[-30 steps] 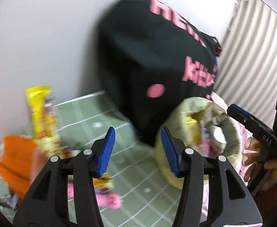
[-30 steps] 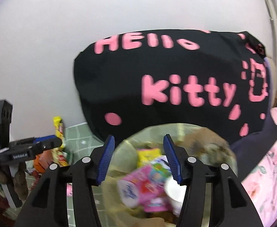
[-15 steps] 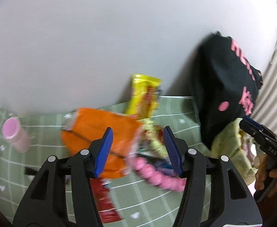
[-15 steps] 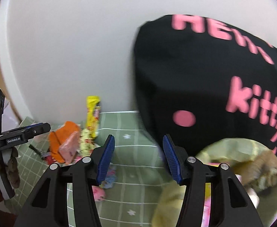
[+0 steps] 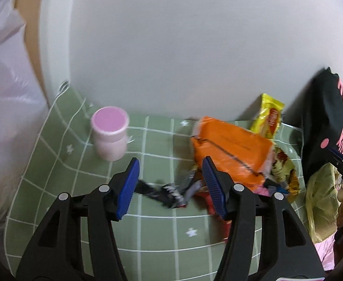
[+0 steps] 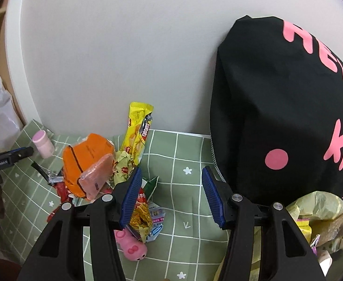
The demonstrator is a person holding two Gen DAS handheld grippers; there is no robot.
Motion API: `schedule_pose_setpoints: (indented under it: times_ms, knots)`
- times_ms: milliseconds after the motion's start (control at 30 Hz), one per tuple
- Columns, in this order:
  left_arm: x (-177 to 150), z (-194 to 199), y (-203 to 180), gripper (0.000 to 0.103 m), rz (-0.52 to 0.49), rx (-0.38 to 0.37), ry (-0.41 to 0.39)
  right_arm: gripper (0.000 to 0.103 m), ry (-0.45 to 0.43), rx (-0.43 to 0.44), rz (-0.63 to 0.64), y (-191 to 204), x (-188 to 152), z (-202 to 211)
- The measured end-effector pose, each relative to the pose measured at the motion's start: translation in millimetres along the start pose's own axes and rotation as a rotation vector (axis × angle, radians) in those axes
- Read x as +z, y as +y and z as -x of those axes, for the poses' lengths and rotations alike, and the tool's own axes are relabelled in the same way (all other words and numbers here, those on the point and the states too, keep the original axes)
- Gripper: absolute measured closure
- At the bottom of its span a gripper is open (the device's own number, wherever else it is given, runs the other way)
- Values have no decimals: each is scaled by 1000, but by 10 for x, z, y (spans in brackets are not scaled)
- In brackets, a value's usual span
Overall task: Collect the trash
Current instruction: 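Return both tools to the pile and close the right tool on the yellow nabati wafer pack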
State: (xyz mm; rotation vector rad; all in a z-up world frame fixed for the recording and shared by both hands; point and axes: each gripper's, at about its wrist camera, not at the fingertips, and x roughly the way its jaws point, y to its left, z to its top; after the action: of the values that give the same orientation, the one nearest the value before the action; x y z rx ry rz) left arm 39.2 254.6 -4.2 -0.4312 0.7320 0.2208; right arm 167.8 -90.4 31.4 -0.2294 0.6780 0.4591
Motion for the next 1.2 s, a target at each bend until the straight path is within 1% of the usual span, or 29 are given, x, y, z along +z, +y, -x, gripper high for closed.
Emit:
schedule_pose_setpoints:
  times_ms: [67, 133, 167, 300, 367, 467, 533, 567, 600, 700, 767, 800, 867, 900, 933, 967, 1000, 1033, 1067, 1200]
  knots:
    - [4, -44, 31, 50, -10, -32, 21, 53, 20, 32, 7, 33, 15, -63]
    - [10, -129, -21, 49, -49, -93, 70, 53, 34, 101, 7, 89, 40, -139]
    - [0, -196, -64, 49, -76, -110, 95, 53, 41, 122, 11, 115, 47, -170]
    - [-130, -394, -220, 49, -162, -92, 155, 53, 70, 183, 78, 302, 58, -310]
    - [-190, -414, -218, 49, -166, -91, 162, 53, 84, 205, 104, 369, 42, -369]
    - [-290, -445, -147, 49, -132, -113, 201, 53, 132, 227, 118, 422, -11, -564]
    - [-363, -477, -113, 49, -109, -146, 256, 53, 158, 231, 102, 403, -27, -690]
    - [-395, -473, -106, 49, -99, -174, 281, 53, 166, 230, 94, 393, -29, -746]
    - [-409, -443, -107, 49, -96, -199, 289, 53, 178, 219, 90, 385, -22, -832]
    - [-402, -313, -131, 49, -104, -252, 268, 54, 157, 203, 79, 375, 82, -926]
    - [-345, -225, -142, 49, -106, -265, 238, 54, 117, 192, 28, 327, 243, -993]
    - [-309, -196, -142, 49, -106, -257, 220, 54, 108, 188, -9, 301, 329, -1060]
    - [-236, -157, -141, 49, -112, -212, 179, 54, 131, 181, -60, 279, 442, -1252]
    - [-209, -132, -137, 49, -121, -182, 156, 56, 151, 169, -78, 273, 480, -1368]
    - [-194, -96, -121, 49, -132, -156, 134, 62, 166, 171, -91, 259, 499, -1457]
    - [-186, -71, -112, 49, -141, -140, 120, 80, 181, 187, -104, 240, 503, -1516]
    - [-179, -33, -90, 49, -150, -133, 109, 87, 188, 216, -134, 196, 514, -1538]
    - [-160, -7, -54, 49, -158, -133, 105, 88, 186, 226, -146, 169, 522, -1506]
    - [-169, 19, -28, 49, -168, -134, 104, 94, 176, 234, -150, 145, 538, -1463]
    - [-169, 7, -44, 49, -217, -167, 130, 95, 94, 195, -118, 41, 605, -1089]
